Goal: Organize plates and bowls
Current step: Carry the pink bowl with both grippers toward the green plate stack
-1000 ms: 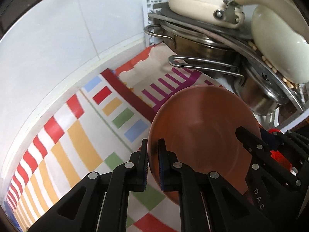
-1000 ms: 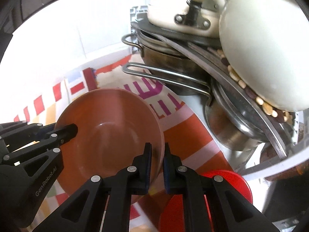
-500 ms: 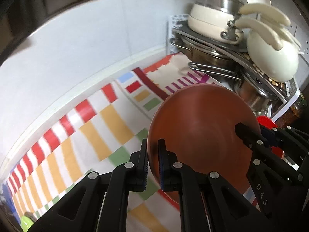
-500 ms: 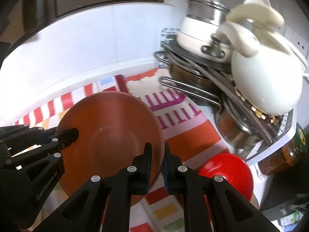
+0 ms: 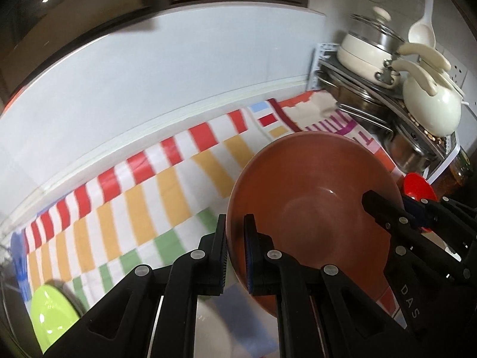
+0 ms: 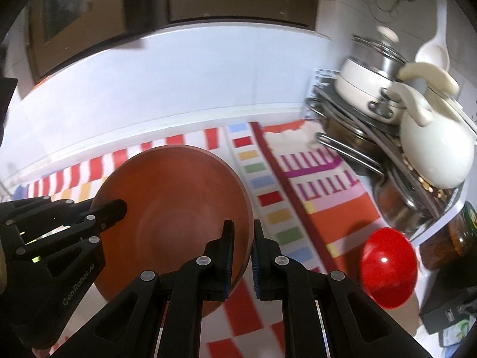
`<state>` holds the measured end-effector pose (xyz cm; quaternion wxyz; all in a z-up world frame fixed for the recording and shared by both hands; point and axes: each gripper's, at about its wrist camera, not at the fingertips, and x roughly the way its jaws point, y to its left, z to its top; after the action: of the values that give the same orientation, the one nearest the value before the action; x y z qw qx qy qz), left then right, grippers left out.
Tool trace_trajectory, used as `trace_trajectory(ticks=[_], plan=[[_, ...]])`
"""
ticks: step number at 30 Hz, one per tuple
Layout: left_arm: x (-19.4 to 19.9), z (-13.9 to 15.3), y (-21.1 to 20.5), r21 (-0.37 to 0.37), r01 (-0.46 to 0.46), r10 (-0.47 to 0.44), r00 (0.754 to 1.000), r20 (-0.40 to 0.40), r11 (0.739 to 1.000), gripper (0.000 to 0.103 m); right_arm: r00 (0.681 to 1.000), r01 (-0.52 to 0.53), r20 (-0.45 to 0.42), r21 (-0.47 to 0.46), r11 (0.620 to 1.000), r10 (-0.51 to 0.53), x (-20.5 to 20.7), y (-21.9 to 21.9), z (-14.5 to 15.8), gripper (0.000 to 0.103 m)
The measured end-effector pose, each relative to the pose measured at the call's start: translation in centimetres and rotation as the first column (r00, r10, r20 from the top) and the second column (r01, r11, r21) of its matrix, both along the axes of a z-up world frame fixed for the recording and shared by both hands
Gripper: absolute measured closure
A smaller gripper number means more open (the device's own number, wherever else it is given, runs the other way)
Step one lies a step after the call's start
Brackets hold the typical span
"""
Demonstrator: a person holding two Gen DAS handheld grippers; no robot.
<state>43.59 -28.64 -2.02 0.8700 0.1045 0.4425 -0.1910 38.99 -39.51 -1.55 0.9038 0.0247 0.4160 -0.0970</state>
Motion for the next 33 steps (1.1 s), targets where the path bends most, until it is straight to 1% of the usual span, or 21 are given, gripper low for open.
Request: trace_trajectory(ticks=[9,19,24,33], plan=[[-1.8,-0.3,5.7,-0.025,-0.093,0.092,0.996,-0.021,0.995,0.091,0.995,-0.096,0.031,0.008,0.995,0.096,-1.1,5.1,0.6,0.091],[-3.7,-0.2,10.8,-0.043,-0.196,0.196,0.981,-0.002,0.980,0.091,0.981,-0.192,0.014,0.030,0.981,0.191,-1.6,9.4,-0.1,0.091],[-4.4,-0.9,13.0,-0.048,-0.235,0.234,0.972,-0.020,0.971,0.091,0.972,-0.235,-0.003,0.037,0.971,0.235,-1.9,11.3,-0.6,0.091],[-5.3,-3.2,15.4,-0.021,-0.283,0.281,0.957,-0.069,0.959,0.091,0.954,-0.295,-0.049,0.050,0.954,0.297,-2.1,13.8,-2.4,0.091]])
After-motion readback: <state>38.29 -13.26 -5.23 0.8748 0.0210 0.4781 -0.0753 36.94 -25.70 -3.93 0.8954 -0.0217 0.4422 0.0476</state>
